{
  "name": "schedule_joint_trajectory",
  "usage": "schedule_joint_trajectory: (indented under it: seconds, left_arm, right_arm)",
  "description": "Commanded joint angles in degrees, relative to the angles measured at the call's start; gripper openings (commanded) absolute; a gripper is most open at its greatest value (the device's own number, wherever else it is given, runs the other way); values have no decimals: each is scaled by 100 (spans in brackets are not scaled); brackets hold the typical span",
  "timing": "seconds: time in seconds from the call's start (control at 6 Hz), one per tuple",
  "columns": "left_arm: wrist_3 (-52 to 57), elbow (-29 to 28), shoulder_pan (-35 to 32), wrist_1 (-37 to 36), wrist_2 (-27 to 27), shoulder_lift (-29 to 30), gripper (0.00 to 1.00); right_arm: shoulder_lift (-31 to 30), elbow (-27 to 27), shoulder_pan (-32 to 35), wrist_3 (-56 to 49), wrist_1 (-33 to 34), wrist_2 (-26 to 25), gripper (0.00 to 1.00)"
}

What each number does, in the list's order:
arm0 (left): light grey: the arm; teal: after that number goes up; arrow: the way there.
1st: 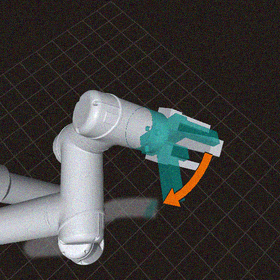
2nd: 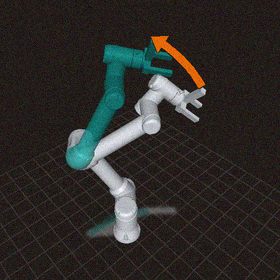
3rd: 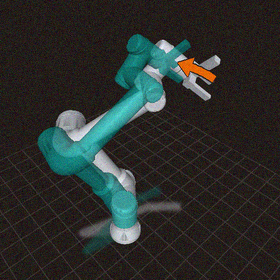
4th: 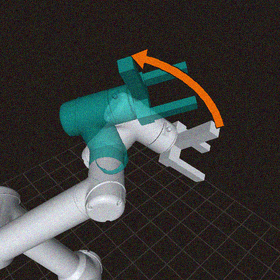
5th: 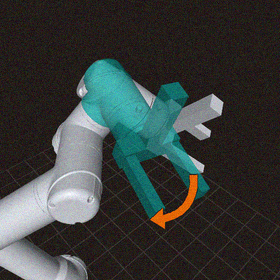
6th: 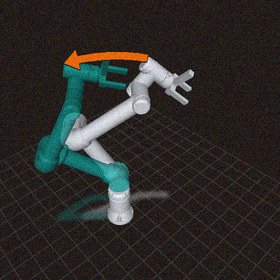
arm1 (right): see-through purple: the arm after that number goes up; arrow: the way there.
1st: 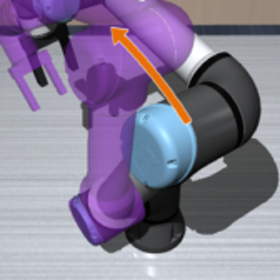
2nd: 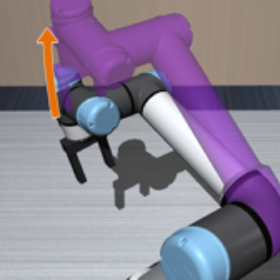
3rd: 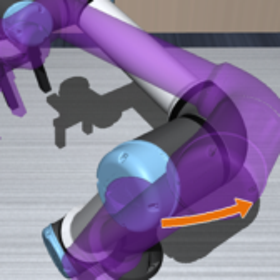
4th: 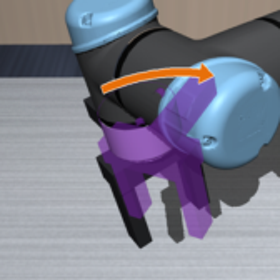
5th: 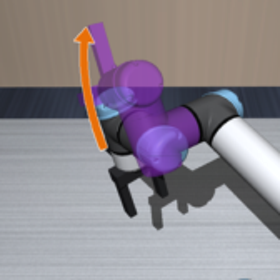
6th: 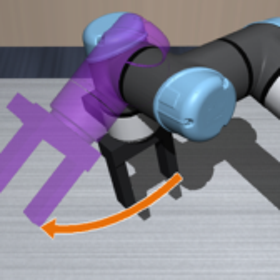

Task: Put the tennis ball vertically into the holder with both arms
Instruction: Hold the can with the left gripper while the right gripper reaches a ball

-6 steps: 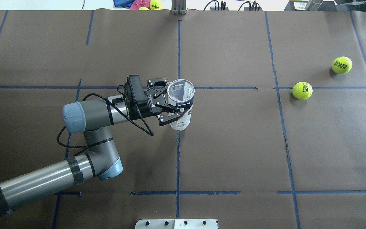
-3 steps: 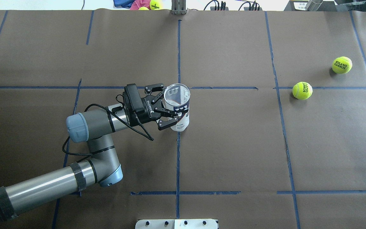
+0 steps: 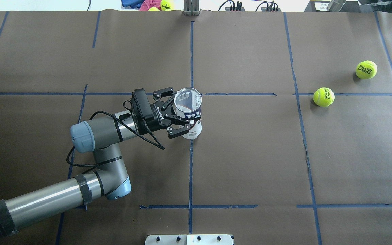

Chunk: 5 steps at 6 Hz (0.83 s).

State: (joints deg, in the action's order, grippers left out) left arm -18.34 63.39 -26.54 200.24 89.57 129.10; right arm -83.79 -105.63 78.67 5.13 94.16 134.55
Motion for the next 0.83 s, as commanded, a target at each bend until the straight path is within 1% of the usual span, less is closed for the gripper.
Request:
schedule_joint_trajectory:
  seconds: [0.0, 0.17, 0.33, 0.5, 0.67]
  left_arm:
    - [-3, 7, 0, -11, -1, -16, 84]
    - [-3, 7, 0, -11, -1, -8, 84]
    - [-3, 7, 0, -20, -1, -16, 84]
    - [-3, 7, 0, -20, -1, -16, 85]
    - [-3, 7, 0, -20, -1, -16, 85]
  right_arm:
    - [493, 164, -770, 601, -21, -410, 100]
    - [704, 462, -991, 812, -404, -473, 100]
    - [706, 813, -1281, 1406, -1364, -657, 100]
    - [715, 1112, -1701, 1734, -1861, -1059, 100]
    - [741, 1446, -1958, 1868, -2354, -1376, 100]
